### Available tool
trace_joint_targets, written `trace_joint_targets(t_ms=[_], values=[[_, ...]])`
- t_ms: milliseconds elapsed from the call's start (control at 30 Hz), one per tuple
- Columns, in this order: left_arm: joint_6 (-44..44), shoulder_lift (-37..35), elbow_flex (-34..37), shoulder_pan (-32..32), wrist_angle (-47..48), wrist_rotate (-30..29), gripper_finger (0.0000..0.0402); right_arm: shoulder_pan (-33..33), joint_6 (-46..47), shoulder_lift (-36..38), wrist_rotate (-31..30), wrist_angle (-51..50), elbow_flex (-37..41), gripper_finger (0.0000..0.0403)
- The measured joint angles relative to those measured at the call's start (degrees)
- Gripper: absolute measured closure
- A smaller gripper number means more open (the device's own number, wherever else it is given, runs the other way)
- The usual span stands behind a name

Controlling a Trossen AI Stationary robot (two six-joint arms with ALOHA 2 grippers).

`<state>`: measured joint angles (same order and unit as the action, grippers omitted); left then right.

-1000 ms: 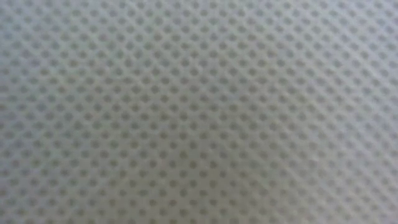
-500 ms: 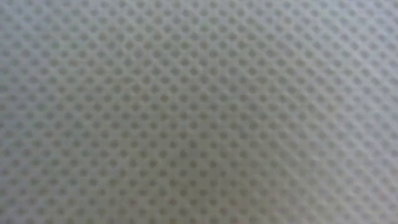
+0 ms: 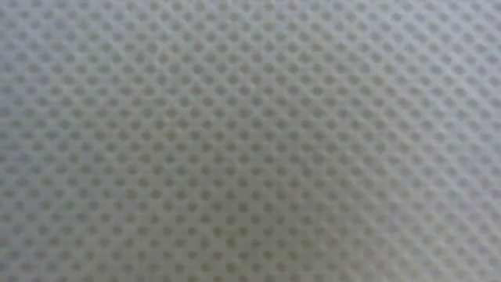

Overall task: Sort clothes
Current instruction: Put the white shorts into the laundry organizer

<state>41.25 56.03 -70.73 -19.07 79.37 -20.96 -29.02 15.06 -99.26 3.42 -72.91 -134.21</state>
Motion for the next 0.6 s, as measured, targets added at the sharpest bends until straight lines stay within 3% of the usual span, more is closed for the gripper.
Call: trace_joint_targets(t_ms=[133, 333, 433, 600], values=[[-3.00, -5.16, 11.33, 0.00, -6.52, 0.34, 0.0286, -0.02, 1.90, 0.98, -0.48, 0.46, 0.00, 0.0394], [-7.61, -15.26, 29.27, 0.04, -26.26, -1.27, 0.0286, -0.02, 3.83, 0.49, -0.44, 0.40, 0.01, 0.0394], [-9.71, -17.73, 37.80, 0.07, -32.27, -4.99, 0.0286, 0.00, 4.51, -0.23, -0.41, 0.40, 0.02, 0.0394], [-2.80, -17.61, 38.24, 0.93, -32.36, -0.22, 0.0286, 0.00, 4.81, -1.20, -0.13, 0.86, 0.02, 0.0394]])
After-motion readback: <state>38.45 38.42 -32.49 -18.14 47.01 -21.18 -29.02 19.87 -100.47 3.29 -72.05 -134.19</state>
